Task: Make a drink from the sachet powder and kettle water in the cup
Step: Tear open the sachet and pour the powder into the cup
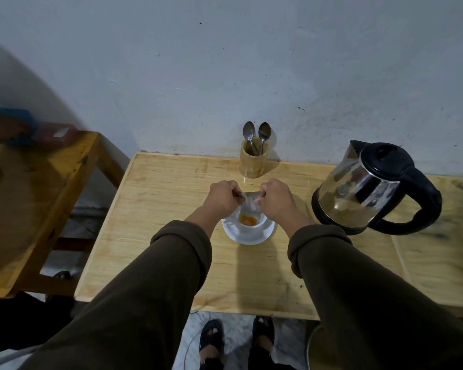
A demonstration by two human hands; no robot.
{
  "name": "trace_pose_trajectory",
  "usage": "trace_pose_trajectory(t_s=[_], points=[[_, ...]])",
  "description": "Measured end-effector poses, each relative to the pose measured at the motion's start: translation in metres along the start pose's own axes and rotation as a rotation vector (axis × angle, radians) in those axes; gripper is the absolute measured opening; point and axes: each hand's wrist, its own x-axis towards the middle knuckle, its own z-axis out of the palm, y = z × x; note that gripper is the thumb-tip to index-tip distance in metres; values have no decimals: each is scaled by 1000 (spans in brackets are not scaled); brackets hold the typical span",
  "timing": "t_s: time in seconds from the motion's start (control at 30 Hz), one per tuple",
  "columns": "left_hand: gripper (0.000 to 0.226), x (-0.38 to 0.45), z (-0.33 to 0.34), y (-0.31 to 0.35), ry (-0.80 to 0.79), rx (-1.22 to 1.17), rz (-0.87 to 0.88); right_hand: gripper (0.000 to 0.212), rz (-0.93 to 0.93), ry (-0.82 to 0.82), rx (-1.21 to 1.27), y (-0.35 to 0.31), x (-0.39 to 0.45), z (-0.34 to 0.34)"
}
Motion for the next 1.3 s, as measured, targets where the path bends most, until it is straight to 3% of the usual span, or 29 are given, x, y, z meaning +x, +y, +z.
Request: trace_pose_trajectory(t_s=[0.4, 0.67, 0.87, 1.07, 1.27, 1.3], points=[[12, 0, 0, 4, -21, -39, 9, 13, -32, 5, -83, -3, -1, 4], [13, 0, -3, 6, -19, -71, 41, 30, -18, 52, -74, -8, -11, -1], [13, -1, -3, 3, -24, -37, 62, 23, -27, 38, -100, -9, -13, -5], [12, -3, -4, 5, -43, -41, 58, 30, -1, 26, -97, -7, -12, -4], [15, -6, -6, 4, -31, -35, 41, 10, -18, -16, -92, -2, -9, -3], [19, -7, -6, 3, -27, -45, 32, 15, -13, -31, -51, 0, -8, -2]])
